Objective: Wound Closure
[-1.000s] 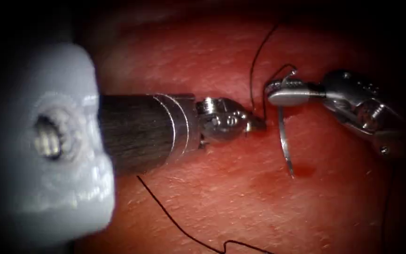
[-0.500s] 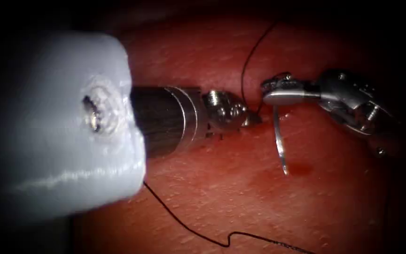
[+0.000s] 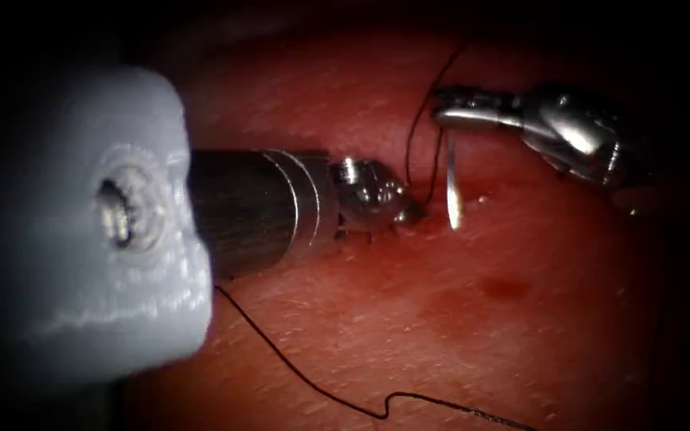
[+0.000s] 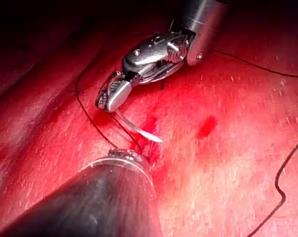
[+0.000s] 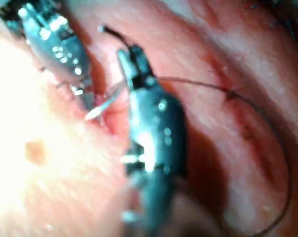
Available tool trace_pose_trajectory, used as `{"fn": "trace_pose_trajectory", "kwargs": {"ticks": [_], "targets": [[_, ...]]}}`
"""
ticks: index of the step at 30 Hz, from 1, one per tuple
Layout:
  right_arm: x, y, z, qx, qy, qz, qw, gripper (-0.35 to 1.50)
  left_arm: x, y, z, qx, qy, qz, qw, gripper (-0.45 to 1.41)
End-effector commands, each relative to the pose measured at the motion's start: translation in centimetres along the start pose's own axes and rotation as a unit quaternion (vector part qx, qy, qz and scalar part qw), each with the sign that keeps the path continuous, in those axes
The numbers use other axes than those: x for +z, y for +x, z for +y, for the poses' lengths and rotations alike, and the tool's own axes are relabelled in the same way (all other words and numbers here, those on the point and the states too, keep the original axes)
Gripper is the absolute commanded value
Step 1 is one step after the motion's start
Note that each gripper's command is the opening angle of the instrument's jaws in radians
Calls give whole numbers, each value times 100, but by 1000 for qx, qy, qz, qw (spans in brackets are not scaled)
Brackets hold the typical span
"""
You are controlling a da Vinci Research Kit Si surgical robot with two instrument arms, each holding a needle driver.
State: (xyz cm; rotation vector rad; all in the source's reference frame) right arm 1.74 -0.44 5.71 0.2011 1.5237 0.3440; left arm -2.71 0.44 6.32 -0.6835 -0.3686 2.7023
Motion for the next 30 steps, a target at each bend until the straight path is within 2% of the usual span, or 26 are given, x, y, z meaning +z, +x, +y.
{"fn": "trace_pose_trajectory", "kwargs": {"ticks": [1,7,16,30], "targets": [[10,-7,-4,-6,2,4,1000,-35,8,1,1,-1,-1,-1,1000,-42],[17,-11,-8,-59,6,23,998,-35,10,-1,7,0,-4,0,1000,-42],[19,-32,-23,-95,11,24,995,-35,9,0,8,0,-6,-1,1000,-43],[16,-40,-46,-102,15,24,994,-35,-9,9,12,-4,-11,2,1000,-42]]}}
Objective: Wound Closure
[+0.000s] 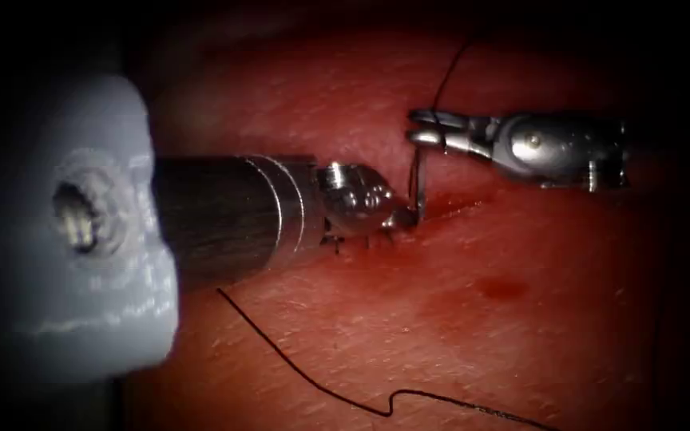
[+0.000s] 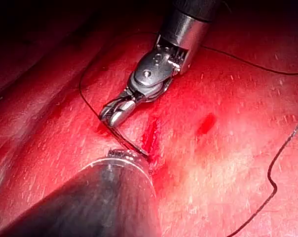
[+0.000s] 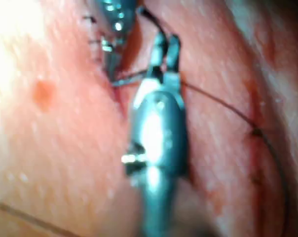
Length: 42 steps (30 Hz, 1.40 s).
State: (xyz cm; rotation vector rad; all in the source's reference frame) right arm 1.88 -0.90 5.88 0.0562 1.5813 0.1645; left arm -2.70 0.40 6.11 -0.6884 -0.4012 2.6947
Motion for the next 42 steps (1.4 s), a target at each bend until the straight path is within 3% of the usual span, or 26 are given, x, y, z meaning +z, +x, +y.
{"fn": "trace_pose_trajectory", "kwargs": {"ticks": [1,10,12,16,19,22,42], "targets": [[5,-8,-8,-2,1,1,1000,-35,6,4,2,-2,0,4,1000,-42],[0,-10,-4,-2,5,-6,1000,-35,-32,29,18,3,19,46,999,-32],[-3,-10,-3,1,6,-9,1000,-35,-43,34,31,7,31,60,998,-23],[-4,-8,2,9,8,-14,1000,-35,-53,45,58,11,52,83,995,-27],[-4,-4,7,14,11,-19,1000,-35,-46,58,84,13,51,113,992,-33],[-3,-5,9,35,17,-29,999,-35,-23,67,85,15,56,132,990,-33],[2,-8,20,159,14,-56,986,-35,14,28,70,37,61,142,987,-43]]}}
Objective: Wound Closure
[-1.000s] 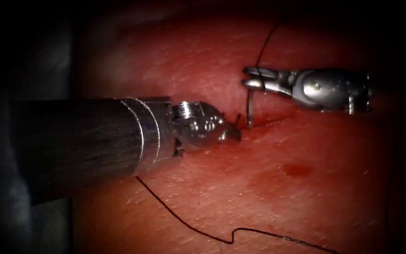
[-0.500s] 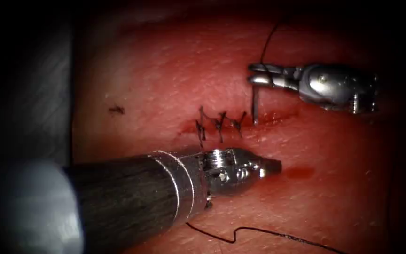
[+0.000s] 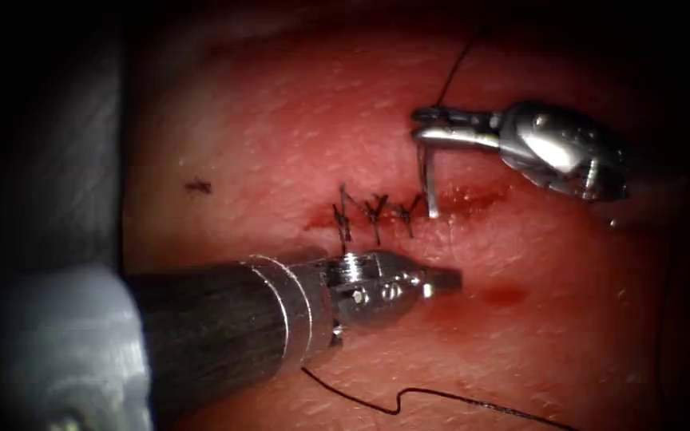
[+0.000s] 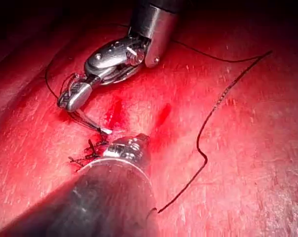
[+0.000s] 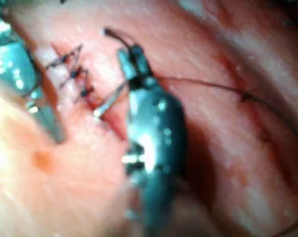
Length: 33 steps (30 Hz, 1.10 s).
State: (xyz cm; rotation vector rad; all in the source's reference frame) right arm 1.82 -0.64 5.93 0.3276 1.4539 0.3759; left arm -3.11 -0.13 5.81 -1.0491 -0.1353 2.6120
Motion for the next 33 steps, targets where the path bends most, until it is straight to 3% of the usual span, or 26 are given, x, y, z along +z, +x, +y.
{"fn": "trace_pose_trajectory", "kwargs": {"ticks": [1,13,20,33], "targets": [[8,-7,-5,8,2,-1,1000,-35,9,-2,2,-2,-2,1,1000,-45],[9,-9,-6,38,5,-19,999,-35,12,-11,3,-3,-1,1,1000,-45],[9,-12,-8,97,11,-37,994,-35,12,-13,1,-3,-2,2,1000,-45],[6,-20,-24,86,66,-54,993,-35,-5,-24,-4,1,-3,-1,1000,-45]]}}
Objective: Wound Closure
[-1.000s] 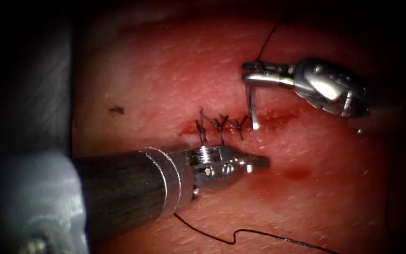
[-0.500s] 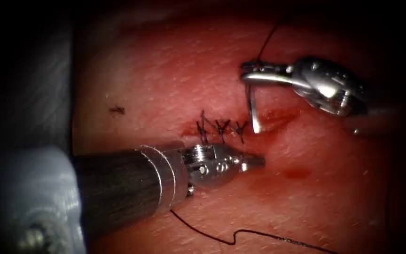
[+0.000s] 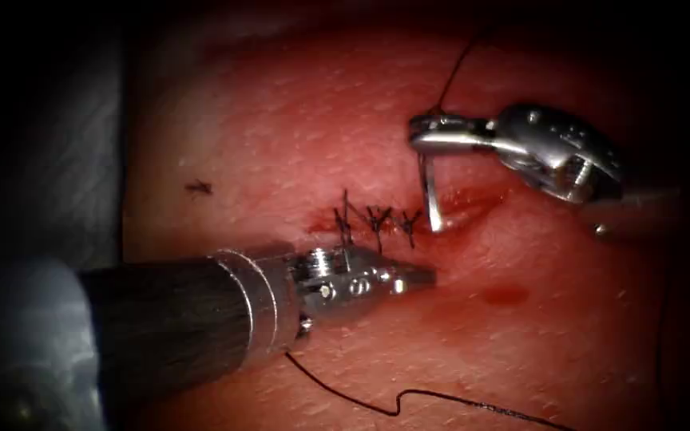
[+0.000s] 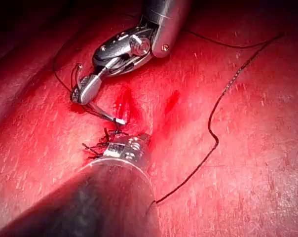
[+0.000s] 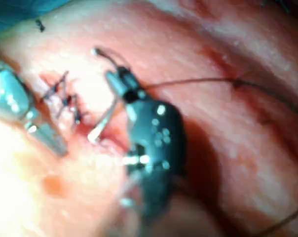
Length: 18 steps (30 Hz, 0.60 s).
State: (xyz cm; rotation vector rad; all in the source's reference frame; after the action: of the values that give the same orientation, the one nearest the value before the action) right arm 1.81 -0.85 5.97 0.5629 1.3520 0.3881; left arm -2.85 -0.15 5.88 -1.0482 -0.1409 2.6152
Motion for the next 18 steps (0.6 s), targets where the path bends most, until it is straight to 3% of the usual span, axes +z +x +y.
{"fn": "trace_pose_trajectory", "kwargs": {"ticks": [1,7,18], "targets": [[8,-7,-4,15,5,1,1000,-35,9,-1,2,0,-1,0,1000,-45],[8,-2,3,55,9,-1,998,-35,13,-1,4,0,2,0,1000,-45],[6,7,12,60,2,-2,998,-35,20,4,13,-1,5,-5,1000,-45]]}}
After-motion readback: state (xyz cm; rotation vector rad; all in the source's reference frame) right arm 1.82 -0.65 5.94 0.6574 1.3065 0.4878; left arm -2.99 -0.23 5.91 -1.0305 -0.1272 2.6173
